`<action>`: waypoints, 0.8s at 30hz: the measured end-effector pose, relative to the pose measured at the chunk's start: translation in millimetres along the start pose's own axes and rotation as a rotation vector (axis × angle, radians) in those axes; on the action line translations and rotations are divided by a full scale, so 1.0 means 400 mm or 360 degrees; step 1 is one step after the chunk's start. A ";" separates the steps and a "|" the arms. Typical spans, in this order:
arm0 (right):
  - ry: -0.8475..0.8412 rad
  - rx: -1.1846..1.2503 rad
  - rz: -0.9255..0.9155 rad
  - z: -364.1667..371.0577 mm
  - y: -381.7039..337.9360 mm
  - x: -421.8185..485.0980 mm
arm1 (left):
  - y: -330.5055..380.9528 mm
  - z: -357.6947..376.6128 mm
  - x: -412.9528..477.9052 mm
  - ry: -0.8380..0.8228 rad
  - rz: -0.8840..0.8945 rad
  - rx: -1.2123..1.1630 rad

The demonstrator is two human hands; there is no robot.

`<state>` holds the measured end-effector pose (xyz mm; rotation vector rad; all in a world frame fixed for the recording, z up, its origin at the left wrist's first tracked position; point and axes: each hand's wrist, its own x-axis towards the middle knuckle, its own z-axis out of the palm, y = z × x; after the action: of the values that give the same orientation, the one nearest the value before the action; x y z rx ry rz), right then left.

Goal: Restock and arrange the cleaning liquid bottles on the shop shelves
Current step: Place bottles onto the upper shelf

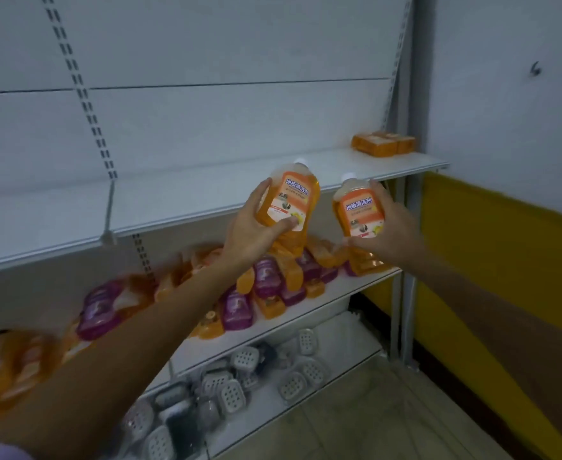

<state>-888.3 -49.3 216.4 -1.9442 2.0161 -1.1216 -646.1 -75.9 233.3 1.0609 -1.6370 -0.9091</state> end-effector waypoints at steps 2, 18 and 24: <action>-0.0006 -0.0137 -0.0012 -0.031 0.043 0.057 | 0.017 0.034 0.086 0.0069 0.0057 0.0095; -0.0101 -0.0369 -0.0248 -0.067 0.332 0.677 | -0.046 0.334 0.698 0.0032 -0.0048 0.0484; -0.0226 -0.0245 -0.0200 -0.046 0.385 0.882 | -0.080 0.426 0.814 0.0242 -0.0189 0.0422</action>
<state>-1081.7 -376.5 280.2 -2.1838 1.9833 -0.8461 -858.2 -376.4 259.7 1.3868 -1.6097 -0.6798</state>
